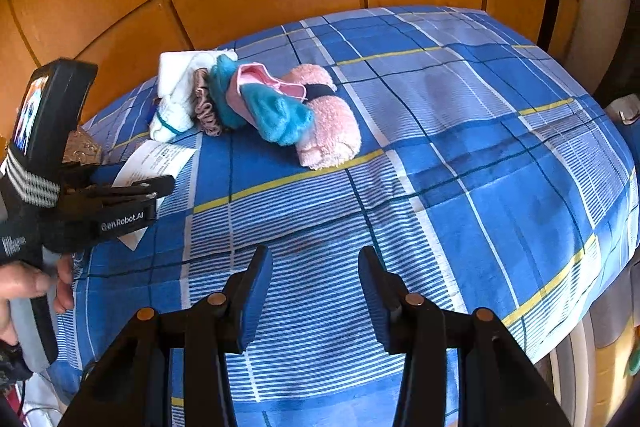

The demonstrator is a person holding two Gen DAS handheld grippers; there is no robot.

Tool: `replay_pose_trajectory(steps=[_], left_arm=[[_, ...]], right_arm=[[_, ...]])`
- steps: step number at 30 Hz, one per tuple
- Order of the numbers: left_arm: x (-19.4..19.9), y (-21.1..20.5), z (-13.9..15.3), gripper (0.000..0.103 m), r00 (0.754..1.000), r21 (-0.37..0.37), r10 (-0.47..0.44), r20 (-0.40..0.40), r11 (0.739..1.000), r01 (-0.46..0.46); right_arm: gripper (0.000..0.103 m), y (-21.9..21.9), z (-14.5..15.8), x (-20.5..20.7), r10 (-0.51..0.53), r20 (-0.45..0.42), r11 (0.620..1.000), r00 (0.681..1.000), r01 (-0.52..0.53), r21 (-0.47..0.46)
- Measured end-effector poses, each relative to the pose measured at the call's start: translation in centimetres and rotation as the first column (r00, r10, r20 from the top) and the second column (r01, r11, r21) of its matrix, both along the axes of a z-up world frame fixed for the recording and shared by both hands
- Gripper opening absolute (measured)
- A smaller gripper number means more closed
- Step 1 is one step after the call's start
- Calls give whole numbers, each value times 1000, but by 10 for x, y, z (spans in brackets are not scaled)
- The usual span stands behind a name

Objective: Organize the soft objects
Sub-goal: 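Move the left gripper back to the bed and grasp the white paper packet, then lift the paper packet with the left gripper while the right gripper grasps the teal plush toy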

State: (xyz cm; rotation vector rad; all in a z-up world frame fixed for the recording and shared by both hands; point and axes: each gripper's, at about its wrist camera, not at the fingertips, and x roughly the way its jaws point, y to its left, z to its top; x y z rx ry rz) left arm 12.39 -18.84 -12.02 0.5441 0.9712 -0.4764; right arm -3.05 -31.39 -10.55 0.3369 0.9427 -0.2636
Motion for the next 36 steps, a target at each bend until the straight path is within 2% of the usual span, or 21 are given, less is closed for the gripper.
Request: replay_pose_trajectory(steps=[3, 7, 11, 13, 16, 20, 25, 31, 32, 33, 36], left_arm=[[-12, 8, 2, 42, 1000, -51, -20, 5, 999, 20], [-44, 22, 7, 41, 995, -146, -102, -9, 984, 100], [-74, 32, 4, 42, 984, -177, -175, 33, 968, 178], [-79, 38, 3, 42, 984, -186, -172, 45, 966, 178], [-73, 42, 2, 44, 989, -220, -148, 14, 964, 147], [-61, 44, -2, 48, 993, -243, -114, -27, 964, 104], [-52, 52, -6, 51, 993, -291, -85, -77, 955, 59], [-50, 56, -7, 51, 994, -308, -79, -74, 950, 53], [-50, 56, -8, 51, 994, -310, -78, -74, 949, 51], [-50, 56, -8, 51, 994, -311, -76, -73, 949, 50], [-50, 59, -8, 52, 995, -320, -71, -73, 946, 44]], right_arm=[[45, -2, -3, 0, -4, -6, 1000, 1000, 4, -1], [45, -3, -2, 0, -7, -5, 1000, 1000, 7, 2], [45, -7, 5, 0, -5, 18, 1000, 1000, 5, 22], [45, -12, 11, 3, -7, 33, 999, 999, 5, 39], [45, -15, 26, 14, 21, 65, 999, 998, -23, 37], [45, -4, 49, 47, 152, 89, 987, 984, -146, -71], [47, 17, 52, 107, 314, 0, 930, 949, -308, -200], [46, 32, 15, 165, 398, -200, 849, 895, -442, -288], [42, 33, 9, 169, 399, -217, 844, 891, -449, -291], [26, 33, 5, 172, 400, -229, 842, 887, -455, -292], [22, 31, 7, 166, 392, -205, 860, 897, -436, -266]])
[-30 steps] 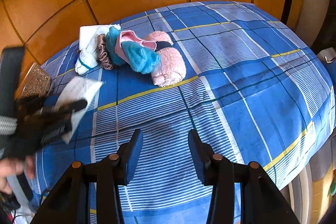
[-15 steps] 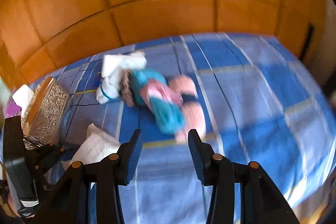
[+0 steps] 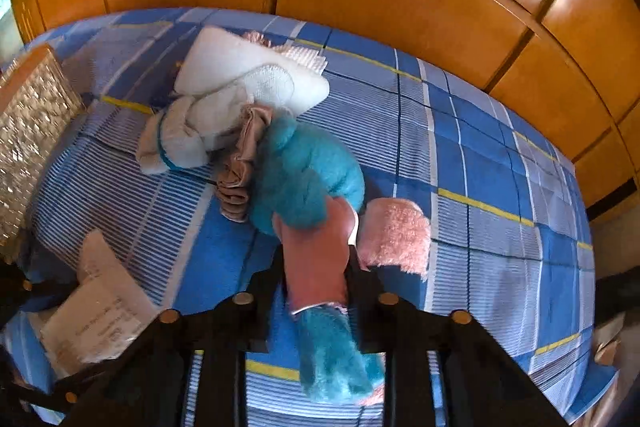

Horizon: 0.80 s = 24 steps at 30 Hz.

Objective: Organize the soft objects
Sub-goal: 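Lift the paper packet with the left gripper while the right gripper grasps the teal plush toy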

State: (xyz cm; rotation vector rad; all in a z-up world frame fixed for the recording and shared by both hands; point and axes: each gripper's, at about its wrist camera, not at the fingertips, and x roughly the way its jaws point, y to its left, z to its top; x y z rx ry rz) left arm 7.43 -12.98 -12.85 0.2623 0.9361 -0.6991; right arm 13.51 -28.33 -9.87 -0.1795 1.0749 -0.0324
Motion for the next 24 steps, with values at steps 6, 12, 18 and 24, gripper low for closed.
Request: replay_pose_trajectory(steps=[6, 12, 18, 24], left_arm=[[3, 6, -2, 55, 1000, -17, 30, -10, 999, -30], [1, 8, 0, 53, 999, -4, 41, -12, 999, -41], [9, 7, 8, 45, 994, -5, 70, -79, 997, -71], [25, 2, 38, 43, 992, -55, 81, -100, 995, -87]], right_arm=[[22, -8, 14, -48, -62, 7, 977, 998, 60, 202], [23, -6, -10, -88, -130, -69, 942, 989, 145, 303], [25, -4, -24, -98, -171, -56, 922, 984, 180, 343], [25, -2, -27, -102, -172, -22, 927, 985, 170, 335]])
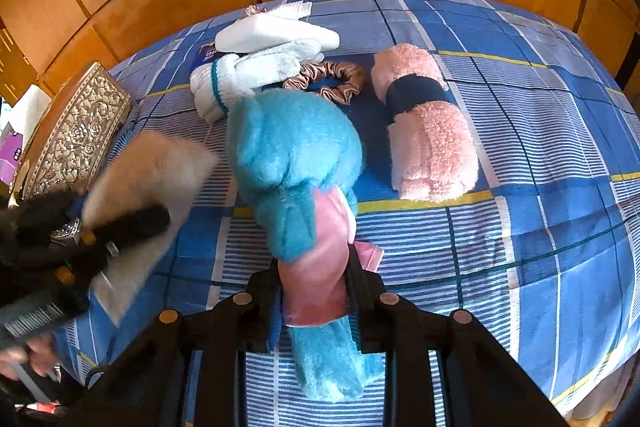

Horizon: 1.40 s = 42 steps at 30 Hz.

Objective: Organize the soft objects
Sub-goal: 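Lift the paper packet with the left gripper while the right gripper grasps the teal plush toy, then place the paper packet in the gold tray and open the left gripper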

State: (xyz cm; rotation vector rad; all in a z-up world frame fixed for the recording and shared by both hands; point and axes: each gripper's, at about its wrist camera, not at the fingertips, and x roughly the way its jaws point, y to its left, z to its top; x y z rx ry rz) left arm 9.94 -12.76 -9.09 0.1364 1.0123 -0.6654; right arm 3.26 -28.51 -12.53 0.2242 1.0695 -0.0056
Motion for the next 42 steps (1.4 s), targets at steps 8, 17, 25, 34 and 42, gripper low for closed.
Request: replay_pose_trajectory(steps=[8, 17, 25, 34, 42], left_arm=[[56, 16, 78, 44, 993, -117, 109, 33, 988, -105], [119, 119, 152, 44, 922, -137, 360, 144, 930, -342], [119, 276, 159, 44, 767, -142, 618, 175, 786, -601], [61, 394, 92, 44, 633, -95, 771, 73, 637, -765], [22, 406, 19, 44, 605, -34, 794, -66, 604, -796]], right_arm=[[28, -1, -2, 1, 14, -3, 1000, 1000, -14, 8], [28, -1, -4, 1, 3, 10, 1000, 1000, -3, -7], [31, 16, -3, -1, 35, 2, 993, 999, -34, -115], [31, 17, -4, -3, 12, 4, 991, 1000, -12, -132], [31, 20, -4, -1, -6, -4, 987, 1000, 6, -158]])
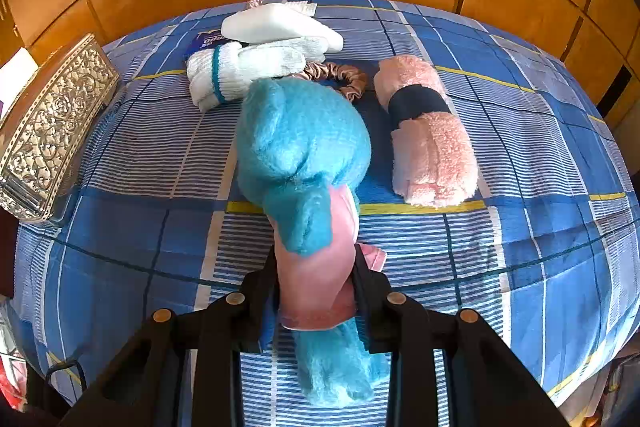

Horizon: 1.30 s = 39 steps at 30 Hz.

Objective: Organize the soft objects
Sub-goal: 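Place the paper packet in the gold tray and open the left gripper, then carry the teal plush toy into the gold tray and open the right gripper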

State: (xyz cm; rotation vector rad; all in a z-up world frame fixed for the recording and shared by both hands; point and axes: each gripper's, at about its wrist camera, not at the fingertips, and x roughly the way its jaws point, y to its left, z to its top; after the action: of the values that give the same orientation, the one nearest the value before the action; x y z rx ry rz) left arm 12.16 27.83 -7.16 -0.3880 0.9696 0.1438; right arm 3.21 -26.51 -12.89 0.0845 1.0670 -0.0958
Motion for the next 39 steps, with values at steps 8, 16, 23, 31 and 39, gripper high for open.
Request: replay_pose_trajectory(steps=[8, 16, 23, 31, 39], left_arm=[[9, -4, -29, 53, 999, -8, 26, -46, 1000, -26], [-15, -9, -12, 67, 1000, 52, 25, 10, 998, -25], [-43, -24, 4, 71, 998, 110, -29, 60, 994, 23], [-66, -34, 12, 74, 995, 129, -59, 82, 990, 48], [-81, -42, 14, 74, 993, 157, -79, 90, 986, 64]], right_arm=[[30, 4, 0, 1, -19, -9, 1000, 1000, 19, -14], [24, -1, 3, 4, -53, -9, 998, 999, 53, 14], [21, 2, 34, 7, -41, 51, 991, 998, 34, 129], [21, 36, 96, 52, 68, 146, 986, 987, -89, 143], [21, 91, 130, 129, 195, 158, 970, 968, -214, 113]])
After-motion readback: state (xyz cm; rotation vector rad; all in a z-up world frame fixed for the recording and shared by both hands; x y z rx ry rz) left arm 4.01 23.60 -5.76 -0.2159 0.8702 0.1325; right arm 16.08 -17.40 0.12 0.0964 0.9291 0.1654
